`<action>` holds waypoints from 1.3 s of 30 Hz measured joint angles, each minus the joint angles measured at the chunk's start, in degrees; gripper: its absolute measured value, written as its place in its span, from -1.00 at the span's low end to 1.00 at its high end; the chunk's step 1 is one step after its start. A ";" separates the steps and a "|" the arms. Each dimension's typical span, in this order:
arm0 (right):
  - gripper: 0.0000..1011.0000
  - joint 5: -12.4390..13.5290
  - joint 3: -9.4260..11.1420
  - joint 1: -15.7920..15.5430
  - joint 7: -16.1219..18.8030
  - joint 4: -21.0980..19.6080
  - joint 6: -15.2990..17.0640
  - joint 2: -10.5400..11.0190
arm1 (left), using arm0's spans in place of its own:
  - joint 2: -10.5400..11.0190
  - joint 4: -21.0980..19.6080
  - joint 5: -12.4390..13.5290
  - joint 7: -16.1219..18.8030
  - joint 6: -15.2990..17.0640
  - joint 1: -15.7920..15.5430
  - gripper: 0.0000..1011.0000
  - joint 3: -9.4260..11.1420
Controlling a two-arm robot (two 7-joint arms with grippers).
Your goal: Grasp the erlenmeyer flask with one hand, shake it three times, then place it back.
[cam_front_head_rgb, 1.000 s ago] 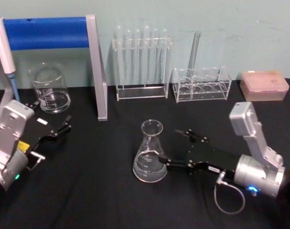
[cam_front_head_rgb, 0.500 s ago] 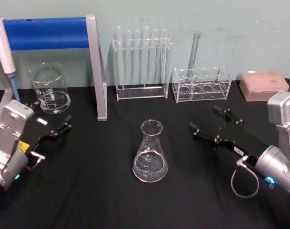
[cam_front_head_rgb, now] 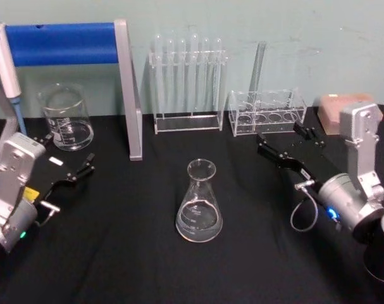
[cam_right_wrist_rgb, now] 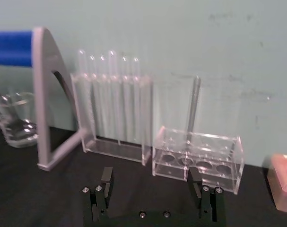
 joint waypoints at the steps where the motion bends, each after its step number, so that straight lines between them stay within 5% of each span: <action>1: 0.98 -0.30 -0.11 0.37 -0.16 0.58 0.32 -0.30 | 0.00 0.00 0.00 0.00 0.00 0.00 0.98 0.00; 13: 0.98 -3.41 -0.48 3.46 -0.77 7.28 2.34 -3.22 | 0.00 0.00 0.00 0.00 0.00 0.00 0.98 0.00; 39: 0.98 -3.92 0.15 3.39 0.31 7.71 2.58 -3.29 | 0.00 0.00 0.00 0.00 0.00 0.00 0.98 0.00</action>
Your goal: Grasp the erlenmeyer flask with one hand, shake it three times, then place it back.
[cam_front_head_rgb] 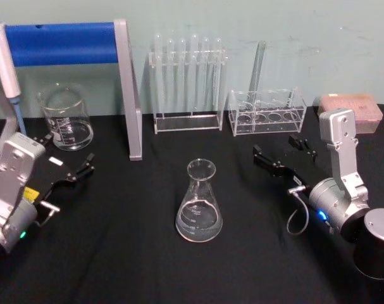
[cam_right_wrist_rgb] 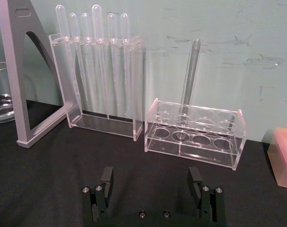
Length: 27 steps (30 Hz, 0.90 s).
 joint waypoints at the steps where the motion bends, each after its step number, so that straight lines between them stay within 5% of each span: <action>1: 0.98 0.01 -0.01 -0.01 -0.02 -0.01 0.00 0.00 | 0.00 0.00 0.00 0.00 0.00 0.00 0.98 0.00; 27: 0.98 0.11 -0.04 -0.03 -0.12 -0.07 -0.05 0.00 | 0.00 0.00 0.00 0.00 0.00 0.00 0.98 0.00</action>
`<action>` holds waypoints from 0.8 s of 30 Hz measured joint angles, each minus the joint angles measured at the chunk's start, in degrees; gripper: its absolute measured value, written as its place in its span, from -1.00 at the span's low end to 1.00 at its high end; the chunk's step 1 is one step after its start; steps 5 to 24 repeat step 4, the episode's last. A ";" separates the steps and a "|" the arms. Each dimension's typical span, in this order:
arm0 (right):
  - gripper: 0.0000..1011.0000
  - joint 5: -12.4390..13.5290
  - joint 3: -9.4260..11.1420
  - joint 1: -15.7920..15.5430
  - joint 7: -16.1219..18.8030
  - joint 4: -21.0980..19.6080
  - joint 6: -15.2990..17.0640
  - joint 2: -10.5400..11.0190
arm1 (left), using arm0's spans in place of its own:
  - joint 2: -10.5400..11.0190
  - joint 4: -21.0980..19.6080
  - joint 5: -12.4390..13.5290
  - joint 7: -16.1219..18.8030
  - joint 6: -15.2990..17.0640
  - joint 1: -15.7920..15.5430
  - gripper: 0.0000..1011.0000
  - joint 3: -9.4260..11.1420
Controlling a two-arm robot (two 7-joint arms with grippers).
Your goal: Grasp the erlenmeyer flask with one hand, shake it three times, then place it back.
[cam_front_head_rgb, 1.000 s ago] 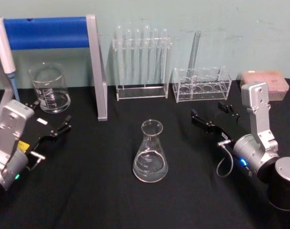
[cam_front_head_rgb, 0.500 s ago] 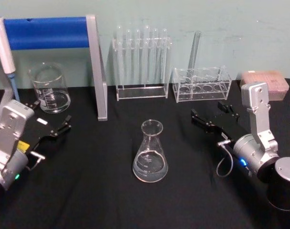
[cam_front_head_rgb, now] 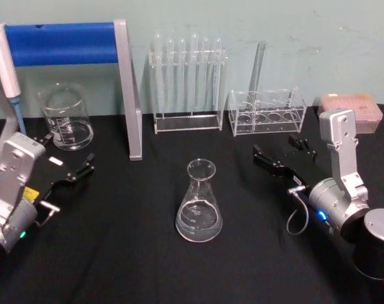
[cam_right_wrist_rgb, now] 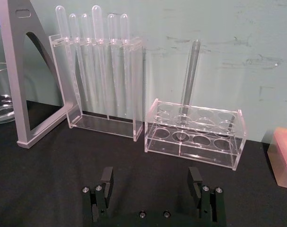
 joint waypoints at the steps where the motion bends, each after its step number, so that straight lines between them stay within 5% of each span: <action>1: 0.98 0.00 0.00 0.00 0.00 0.00 0.00 0.00 | 0.00 0.00 0.00 0.00 0.00 0.00 0.98 0.00; 24: 0.98 0.00 0.00 0.00 0.00 0.00 0.00 0.00 | 0.00 0.00 0.00 0.00 0.00 0.00 0.98 0.00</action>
